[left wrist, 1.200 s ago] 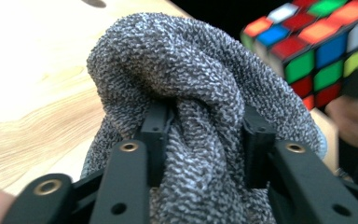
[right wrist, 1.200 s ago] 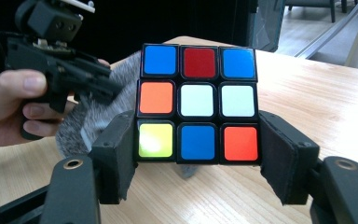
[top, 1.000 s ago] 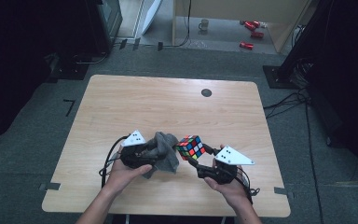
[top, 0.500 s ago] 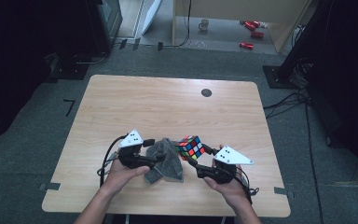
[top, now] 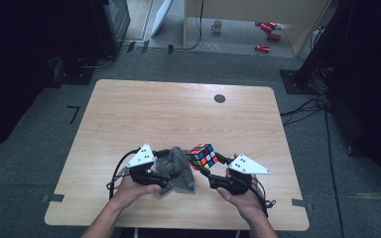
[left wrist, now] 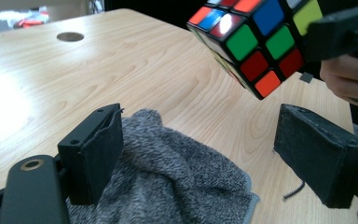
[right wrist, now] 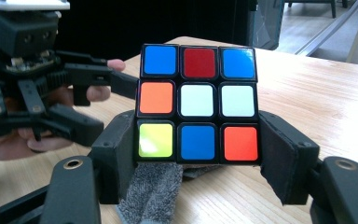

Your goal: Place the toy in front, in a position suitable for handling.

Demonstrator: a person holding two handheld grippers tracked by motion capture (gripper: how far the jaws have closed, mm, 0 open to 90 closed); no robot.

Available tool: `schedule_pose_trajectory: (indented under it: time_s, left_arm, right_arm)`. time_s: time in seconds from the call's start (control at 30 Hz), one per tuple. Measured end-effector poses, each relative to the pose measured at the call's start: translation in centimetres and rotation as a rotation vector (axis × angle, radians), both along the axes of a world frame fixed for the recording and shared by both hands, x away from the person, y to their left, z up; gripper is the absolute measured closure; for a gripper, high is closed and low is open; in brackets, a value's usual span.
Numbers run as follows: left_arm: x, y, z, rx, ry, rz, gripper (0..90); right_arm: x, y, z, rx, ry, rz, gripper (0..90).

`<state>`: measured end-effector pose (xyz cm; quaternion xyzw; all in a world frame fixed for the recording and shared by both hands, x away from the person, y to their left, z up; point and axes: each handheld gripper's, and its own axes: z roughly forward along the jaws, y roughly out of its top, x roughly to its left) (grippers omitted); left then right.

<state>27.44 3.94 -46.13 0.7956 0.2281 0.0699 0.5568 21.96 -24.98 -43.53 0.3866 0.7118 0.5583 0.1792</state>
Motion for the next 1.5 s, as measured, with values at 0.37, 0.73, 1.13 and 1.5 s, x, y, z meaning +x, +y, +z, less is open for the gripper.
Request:
schedule_pose_trajectory:
  time_s: [0.37, 0.73, 1.13, 1.5]
  left_arm:
    - [-1.4, -1.1, 0.2, 0.011, -0.147, 0.014, 16.9]
    - [-3.0, -2.3, 0.1, 0.058, -0.314, 0.024, 21.6]
    - [-3.9, -2.9, 0.0, 0.094, -0.415, 0.043, 26.3]
    - [-4.7, -3.3, -0.2, 0.153, -0.503, 0.046, 35.2]
  right_arm:
    - [-0.3, 1.1, 0.5, 0.026, 0.029, 0.011, 34.6]
    - [-0.5, 2.2, 0.5, 0.054, 0.086, 0.027, 34.6]
    - [-0.3, 2.9, 0.4, 0.093, 0.178, 0.064, 34.5]
    - [0.7, 2.3, -0.1, 0.165, 0.297, 0.099, 33.4]
